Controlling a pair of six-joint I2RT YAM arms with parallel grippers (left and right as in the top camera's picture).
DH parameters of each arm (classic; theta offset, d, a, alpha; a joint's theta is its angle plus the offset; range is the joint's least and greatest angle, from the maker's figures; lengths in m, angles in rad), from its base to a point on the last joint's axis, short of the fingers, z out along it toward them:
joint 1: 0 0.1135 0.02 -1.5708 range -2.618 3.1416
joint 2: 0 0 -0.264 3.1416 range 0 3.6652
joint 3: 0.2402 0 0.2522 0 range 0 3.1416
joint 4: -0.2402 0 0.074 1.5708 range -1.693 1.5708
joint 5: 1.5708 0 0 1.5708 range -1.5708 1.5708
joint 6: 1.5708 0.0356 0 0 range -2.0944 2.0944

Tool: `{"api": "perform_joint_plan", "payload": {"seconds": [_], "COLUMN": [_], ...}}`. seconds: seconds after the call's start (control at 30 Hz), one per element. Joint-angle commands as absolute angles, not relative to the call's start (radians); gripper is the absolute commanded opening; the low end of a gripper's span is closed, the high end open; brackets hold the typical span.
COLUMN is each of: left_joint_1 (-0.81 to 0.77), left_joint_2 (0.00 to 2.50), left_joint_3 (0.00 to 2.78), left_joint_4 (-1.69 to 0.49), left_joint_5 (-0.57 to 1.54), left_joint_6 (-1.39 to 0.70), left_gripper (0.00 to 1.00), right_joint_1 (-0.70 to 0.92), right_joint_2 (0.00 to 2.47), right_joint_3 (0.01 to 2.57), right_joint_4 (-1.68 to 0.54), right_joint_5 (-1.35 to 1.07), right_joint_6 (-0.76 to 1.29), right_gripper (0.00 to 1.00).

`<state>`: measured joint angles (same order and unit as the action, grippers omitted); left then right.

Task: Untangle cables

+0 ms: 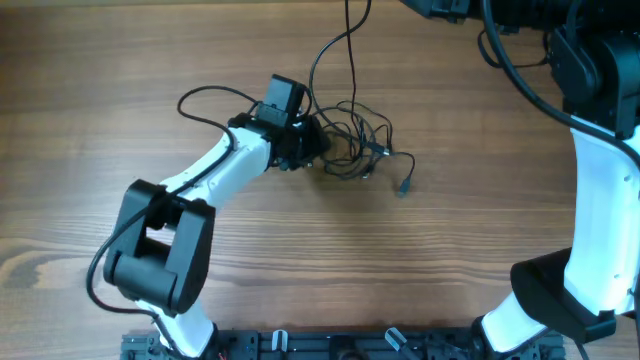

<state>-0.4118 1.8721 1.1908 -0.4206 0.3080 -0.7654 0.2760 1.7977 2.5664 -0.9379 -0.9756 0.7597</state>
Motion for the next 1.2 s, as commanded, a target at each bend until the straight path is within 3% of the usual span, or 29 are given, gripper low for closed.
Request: {"api": "perform_joint_plan", "payload": {"seconds": [0.0, 0.07, 0.23, 0.33, 0.4, 0.47, 0.63, 0.73, 0.77, 0.87, 0.93, 1.03, 1.17], "left_joint_1": [-0.442, -0.439, -0.398, -0.369, -0.362, -0.362, -0.362, -0.362, -0.362, -0.362, -0.362, -0.362, -0.363], "left_joint_2": [1.905, 1.905, 1.793, 1.584, 1.426, 1.28, 1.075, 1.055, 1.063, 1.115, 1.187, 1.307, 1.402], "left_joint_3": [1.195, 1.195, 1.219, 1.256, 1.263, 1.263, 1.263, 1.263, 1.263, 1.263, 1.263, 1.263, 1.263], "left_joint_4": [-0.41, -0.408, -0.478, -0.5, -0.455, -0.364, -0.2, -0.191, -0.194, -0.204, -0.258, -0.329, -0.363], "left_joint_5": [0.313, 0.313, 0.327, 0.332, 0.332, 0.332, 0.332, 0.332, 0.332, 0.332, 0.329, 0.329, 0.331], "left_joint_6": [-0.763, -0.762, -0.709, -0.677, -0.677, -0.68, -0.784, -0.832, -0.85, -0.869, -0.869, -0.868, -0.87], "left_gripper": [0.21, 0.04, 0.04, 0.04, 0.04, 0.04, 0.04, 0.04, 0.04, 0.04, 0.04, 0.04, 0.04], "right_joint_1": [0.278, 0.278, 0.278, 0.278, 0.278, 0.278, 0.278, 0.278, 0.278, 0.278, 0.278, 0.278, 0.278], "right_joint_2": [1.794, 1.794, 1.794, 1.795, 1.805, 1.81, 1.811, 1.811, 1.811, 1.811, 1.811, 1.811, 1.811], "right_joint_3": [2.578, 2.578, 2.578, 2.578, 2.577, 2.535, 2.332, 2.194, 2.145, 2.038, 2.011, 2.007, 2.007], "right_joint_4": [-0.938, -0.999, -1.256, -1.494, -1.602, -1.608, -1.562, -1.486, -1.453, -1.406, -1.402, -1.401, -1.401], "right_joint_5": [-0.983, -0.925, -0.562, 0.017, 0.249, 0.257, 0.118, -0.047, -0.112, -0.198, -0.209, -0.261, -0.493], "right_joint_6": [0.719, 0.707, 0.678, 0.68, 0.68, 0.574, 0.575, 0.545, 0.509, 0.467, 0.463, 0.389, 0.15], "right_gripper": [0.04, 0.04, 0.04, 0.04, 0.04, 0.04, 0.04, 0.16, 0.26, 0.69, 0.86, 0.99, 1.0]}}
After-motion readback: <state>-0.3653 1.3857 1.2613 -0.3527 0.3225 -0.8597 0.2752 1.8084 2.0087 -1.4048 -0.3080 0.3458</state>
